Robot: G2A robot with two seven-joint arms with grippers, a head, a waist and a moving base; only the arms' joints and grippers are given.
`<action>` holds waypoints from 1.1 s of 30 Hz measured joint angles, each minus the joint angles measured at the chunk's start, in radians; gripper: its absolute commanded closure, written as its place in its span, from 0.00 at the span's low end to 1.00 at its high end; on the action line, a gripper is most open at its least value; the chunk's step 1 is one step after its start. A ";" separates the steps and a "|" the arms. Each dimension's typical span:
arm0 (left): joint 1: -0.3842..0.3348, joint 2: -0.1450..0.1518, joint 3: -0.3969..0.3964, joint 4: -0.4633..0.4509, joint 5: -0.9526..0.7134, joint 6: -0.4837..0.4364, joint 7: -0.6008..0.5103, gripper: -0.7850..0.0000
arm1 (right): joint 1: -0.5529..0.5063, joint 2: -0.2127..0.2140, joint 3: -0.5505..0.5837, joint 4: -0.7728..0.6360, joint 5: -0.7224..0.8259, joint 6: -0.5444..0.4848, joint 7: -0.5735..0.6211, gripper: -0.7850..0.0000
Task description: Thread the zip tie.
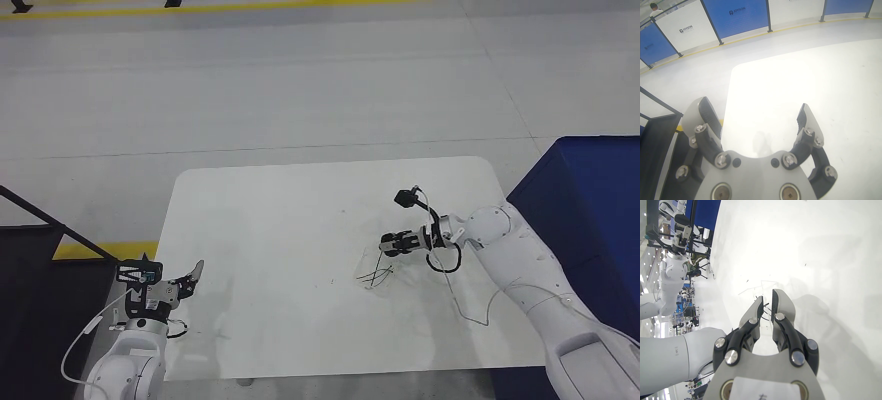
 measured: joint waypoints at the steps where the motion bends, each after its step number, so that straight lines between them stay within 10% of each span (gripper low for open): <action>1: 0.000 0.000 0.000 0.000 0.000 0.000 0.000 0.00 | 0.000 0.000 -0.002 -0.003 -0.002 0.003 -0.002 0.89; 33: 0.000 0.000 0.000 0.000 0.000 0.000 0.000 0.00 | -0.002 -0.007 -0.029 -0.022 -0.010 0.008 0.014 0.91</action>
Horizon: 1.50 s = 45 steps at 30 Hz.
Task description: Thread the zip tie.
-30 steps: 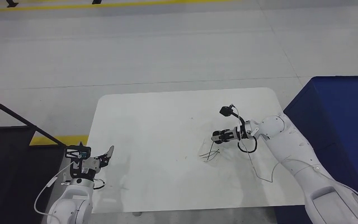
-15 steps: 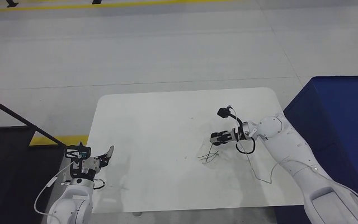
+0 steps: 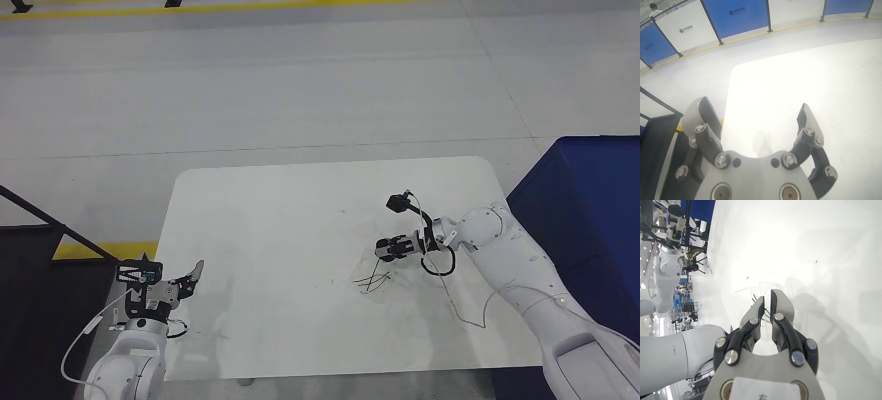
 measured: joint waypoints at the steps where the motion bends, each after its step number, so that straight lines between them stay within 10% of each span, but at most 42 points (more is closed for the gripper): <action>1: 0.000 0.000 0.000 0.000 0.000 0.000 0.000 0.00 | 0.000 0.001 0.000 -0.002 -0.004 0.001 0.002 0.91; 45: 0.000 0.000 0.000 0.000 0.000 0.000 0.000 0.00 | -0.061 0.035 0.040 -0.103 -0.041 0.046 -0.023 0.92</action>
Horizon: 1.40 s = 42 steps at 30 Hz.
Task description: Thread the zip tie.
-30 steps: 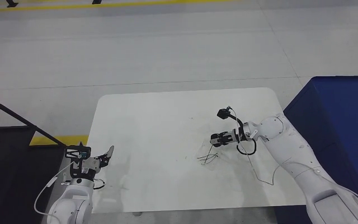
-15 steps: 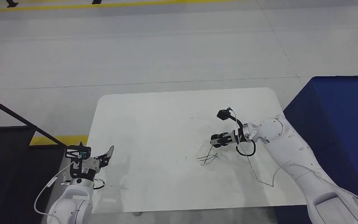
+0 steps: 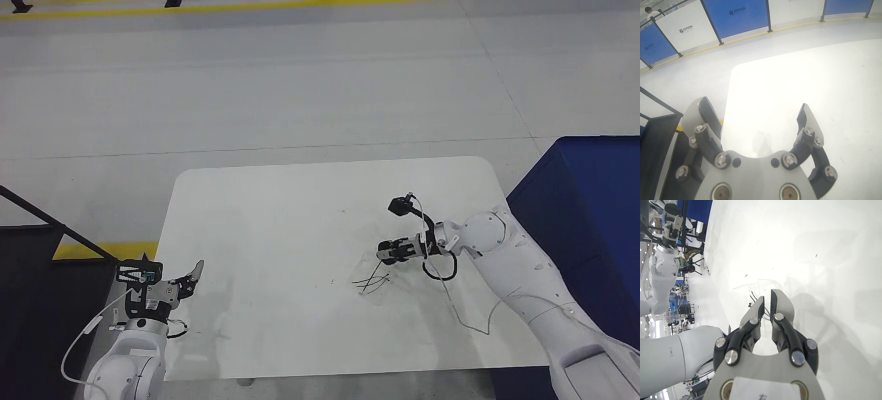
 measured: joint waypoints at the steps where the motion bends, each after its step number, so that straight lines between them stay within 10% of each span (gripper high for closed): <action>1: 0.000 0.000 0.000 0.000 0.000 0.000 0.000 0.00 | -0.001 0.001 0.001 -0.002 0.000 0.000 0.001 0.92; 17: 0.000 0.000 0.000 0.000 0.000 0.000 0.000 0.00 | -0.049 0.030 0.078 -0.088 0.005 0.063 -0.071 0.77; 28: 0.000 0.000 0.000 0.000 0.000 0.000 0.000 0.00 | -0.217 0.111 0.374 -0.153 0.307 0.077 -0.008 0.78; 30: 0.000 0.000 0.000 0.000 0.000 0.000 0.000 0.00 | -0.251 0.127 0.431 -0.162 0.342 0.047 0.036 0.51; 31: 0.000 0.000 0.000 0.000 0.000 0.000 0.000 0.00 | -0.261 0.133 0.451 -0.164 0.360 0.034 0.066 0.00; 42: 0.000 0.000 0.000 0.000 0.000 0.000 0.000 0.00 | -0.273 0.143 0.485 -0.162 0.403 0.027 0.130 0.00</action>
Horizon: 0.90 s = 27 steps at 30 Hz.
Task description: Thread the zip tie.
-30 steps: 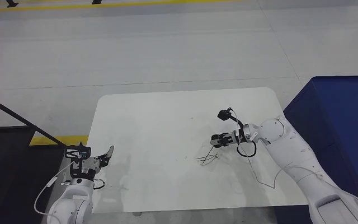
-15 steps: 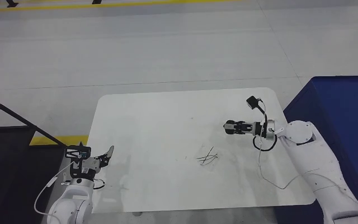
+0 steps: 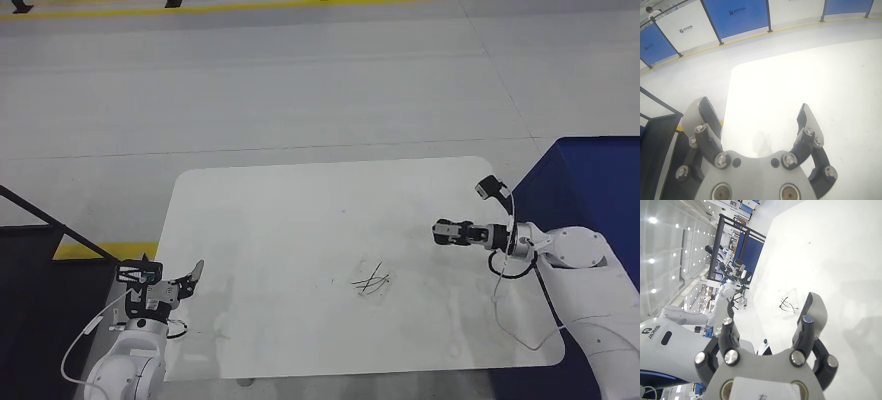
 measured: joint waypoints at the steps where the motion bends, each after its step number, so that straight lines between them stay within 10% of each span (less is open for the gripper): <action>1: 0.000 0.000 0.000 0.000 0.000 0.000 0.000 0.00 | 0.000 0.000 0.000 0.000 0.000 0.000 0.000 0.00; 7: 0.000 0.000 0.000 0.000 0.000 0.000 0.000 0.00 | -0.048 0.008 0.006 -0.117 -0.033 0.014 -0.005 0.00; 20: 0.000 0.000 0.000 0.000 0.000 0.000 0.000 0.00 | -0.045 0.042 -0.059 -0.637 -0.157 1.052 -0.017 0.00; 27: 0.000 0.000 0.000 0.000 0.000 0.000 0.000 0.00 | -0.038 0.043 -0.099 -0.645 -0.240 1.042 -0.002 0.00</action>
